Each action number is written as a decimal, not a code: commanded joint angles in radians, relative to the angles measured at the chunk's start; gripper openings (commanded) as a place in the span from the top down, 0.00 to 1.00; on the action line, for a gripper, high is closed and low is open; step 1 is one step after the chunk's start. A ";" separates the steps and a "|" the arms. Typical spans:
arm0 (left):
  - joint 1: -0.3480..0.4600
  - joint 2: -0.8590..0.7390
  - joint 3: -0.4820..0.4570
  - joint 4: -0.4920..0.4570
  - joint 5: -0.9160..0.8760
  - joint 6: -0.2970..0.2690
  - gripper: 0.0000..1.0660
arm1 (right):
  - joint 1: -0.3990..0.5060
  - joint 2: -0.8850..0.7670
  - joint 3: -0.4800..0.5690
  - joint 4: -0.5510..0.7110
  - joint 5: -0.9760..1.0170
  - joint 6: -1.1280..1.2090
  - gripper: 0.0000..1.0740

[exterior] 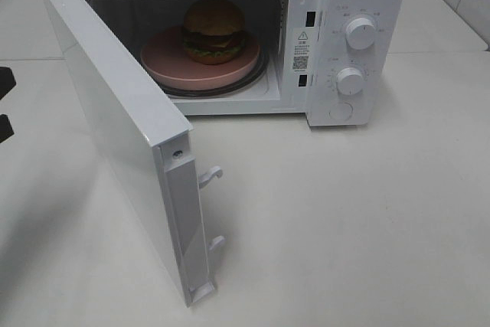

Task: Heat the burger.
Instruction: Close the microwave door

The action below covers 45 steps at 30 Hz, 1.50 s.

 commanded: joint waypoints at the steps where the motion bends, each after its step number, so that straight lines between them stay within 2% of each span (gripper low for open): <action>1: 0.000 0.027 0.001 0.049 -0.094 -0.009 1.00 | -0.006 -0.022 0.001 0.001 -0.008 -0.003 0.08; 6: -0.017 0.065 0.001 0.068 -0.092 -0.007 1.00 | -0.006 -0.022 0.001 0.001 -0.008 -0.003 0.08; 12: -0.105 0.073 -0.018 0.064 -0.026 0.008 1.00 | -0.006 -0.022 0.001 0.001 -0.008 -0.003 0.08; 13: -0.138 0.087 -0.027 0.054 -0.001 0.024 1.00 | -0.006 -0.022 0.001 0.001 -0.008 -0.003 0.08; 15: -0.151 0.096 -0.028 0.044 0.000 0.036 1.00 | -0.006 -0.022 0.001 0.001 -0.008 -0.003 0.08; 16: -0.165 0.116 -0.028 0.006 -0.014 0.067 1.00 | -0.006 -0.022 0.001 0.001 -0.008 -0.003 0.08; 19: -0.175 0.141 -0.028 -0.018 -0.046 0.087 1.00 | -0.006 -0.022 0.001 0.001 -0.008 -0.003 0.08; 32: -0.175 0.239 -0.028 -0.032 -0.176 0.085 1.00 | -0.006 -0.022 0.001 0.001 -0.008 -0.003 0.08; 40: -0.186 0.251 -0.028 -0.035 -0.195 0.088 1.00 | -0.006 -0.022 0.001 0.001 -0.008 -0.003 0.08; 42: -0.246 0.251 -0.028 -0.067 -0.186 0.130 1.00 | -0.006 -0.022 0.001 0.001 -0.008 -0.003 0.08; 45: -0.266 0.251 -0.028 -0.088 -0.176 0.149 1.00 | -0.006 -0.022 0.001 0.001 -0.008 -0.003 0.08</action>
